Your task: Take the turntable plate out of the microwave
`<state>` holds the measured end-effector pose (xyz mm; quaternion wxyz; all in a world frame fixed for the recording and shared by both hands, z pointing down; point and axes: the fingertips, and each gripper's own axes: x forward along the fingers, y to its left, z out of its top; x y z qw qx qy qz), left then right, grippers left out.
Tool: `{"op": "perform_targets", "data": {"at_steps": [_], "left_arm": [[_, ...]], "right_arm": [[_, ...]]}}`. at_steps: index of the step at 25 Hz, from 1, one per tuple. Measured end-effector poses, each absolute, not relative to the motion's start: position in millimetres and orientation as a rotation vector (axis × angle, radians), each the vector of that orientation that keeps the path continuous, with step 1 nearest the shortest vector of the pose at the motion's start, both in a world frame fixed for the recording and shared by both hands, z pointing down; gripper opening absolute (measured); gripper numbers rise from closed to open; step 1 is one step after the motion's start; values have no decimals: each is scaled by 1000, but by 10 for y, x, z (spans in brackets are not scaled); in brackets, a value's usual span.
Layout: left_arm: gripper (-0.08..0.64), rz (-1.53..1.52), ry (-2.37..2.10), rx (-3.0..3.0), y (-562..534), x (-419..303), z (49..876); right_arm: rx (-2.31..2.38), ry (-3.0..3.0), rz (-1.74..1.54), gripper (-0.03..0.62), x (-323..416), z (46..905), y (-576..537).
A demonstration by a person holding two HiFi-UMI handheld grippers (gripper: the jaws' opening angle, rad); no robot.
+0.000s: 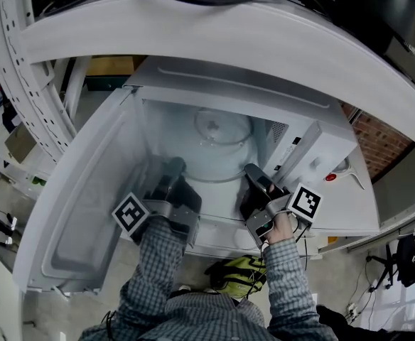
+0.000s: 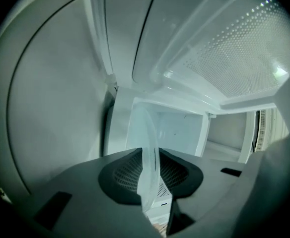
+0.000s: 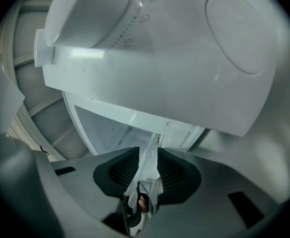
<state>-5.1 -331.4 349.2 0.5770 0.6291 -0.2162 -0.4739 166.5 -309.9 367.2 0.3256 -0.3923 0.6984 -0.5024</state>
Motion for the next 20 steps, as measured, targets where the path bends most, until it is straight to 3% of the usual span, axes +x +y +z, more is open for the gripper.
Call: {"op": "perform_targets", "data": {"at_steps": [20], "left_arm": [[89, -1102, -411, 1552, -3029, -30, 3383]], "right_arm": [[-891, 1860, -1260, 97, 1577, 3557, -3054]]}}
